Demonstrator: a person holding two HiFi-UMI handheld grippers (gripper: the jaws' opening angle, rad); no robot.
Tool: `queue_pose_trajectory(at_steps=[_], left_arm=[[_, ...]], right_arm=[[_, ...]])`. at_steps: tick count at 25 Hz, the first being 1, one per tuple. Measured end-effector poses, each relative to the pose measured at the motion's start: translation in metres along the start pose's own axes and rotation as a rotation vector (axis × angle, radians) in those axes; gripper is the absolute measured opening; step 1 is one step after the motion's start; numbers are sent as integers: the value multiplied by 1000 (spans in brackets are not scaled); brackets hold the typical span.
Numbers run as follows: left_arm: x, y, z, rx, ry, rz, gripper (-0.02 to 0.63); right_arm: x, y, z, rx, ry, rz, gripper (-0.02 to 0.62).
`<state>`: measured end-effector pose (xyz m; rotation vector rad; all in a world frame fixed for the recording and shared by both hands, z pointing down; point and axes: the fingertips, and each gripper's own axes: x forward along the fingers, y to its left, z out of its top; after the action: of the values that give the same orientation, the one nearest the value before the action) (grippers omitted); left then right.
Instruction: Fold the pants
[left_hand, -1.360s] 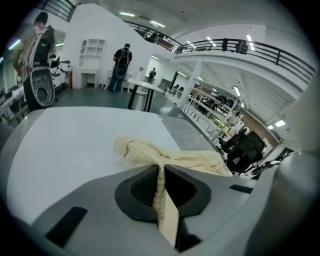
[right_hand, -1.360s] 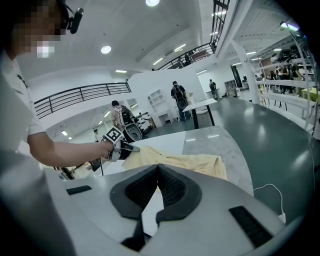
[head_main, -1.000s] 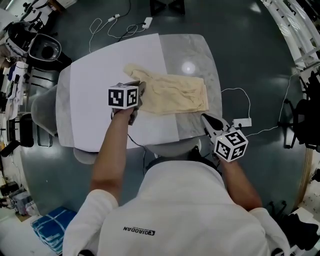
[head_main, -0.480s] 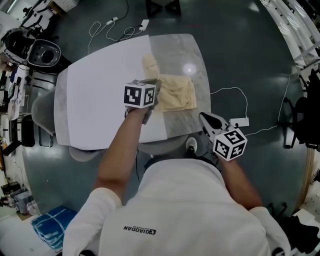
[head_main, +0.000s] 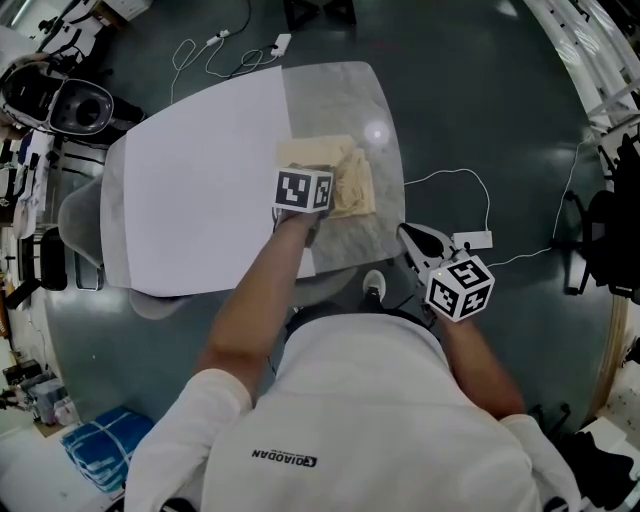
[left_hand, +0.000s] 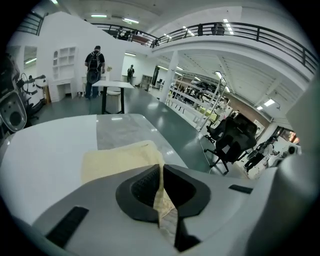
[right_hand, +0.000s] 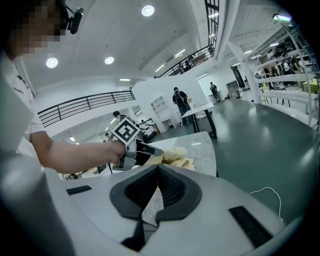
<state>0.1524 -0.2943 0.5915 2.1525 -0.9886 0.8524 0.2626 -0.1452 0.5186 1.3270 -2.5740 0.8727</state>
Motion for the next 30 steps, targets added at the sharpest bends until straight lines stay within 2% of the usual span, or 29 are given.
queue_pose_trajectory(at_steps=[7,12,16,22,30], left_arm=[[42,-17,-26,60,65,-6,44],[65,-23,-34,53,88,-13,50],[82,-37,-46,64,120,-47,108],[96,-35,-55,76,145,-52,129],[103,-31,-62,81,165,-53,126]], right_arm=[[-5,-12,-4,5,12,-10,20],[-11,-25,-12,19,34,-31,20],[-15,-33,-20,29,50,-42,20],[-15,-42,-23,39,64,-61,20],[-22,-42,-28,41,68,-69,20]])
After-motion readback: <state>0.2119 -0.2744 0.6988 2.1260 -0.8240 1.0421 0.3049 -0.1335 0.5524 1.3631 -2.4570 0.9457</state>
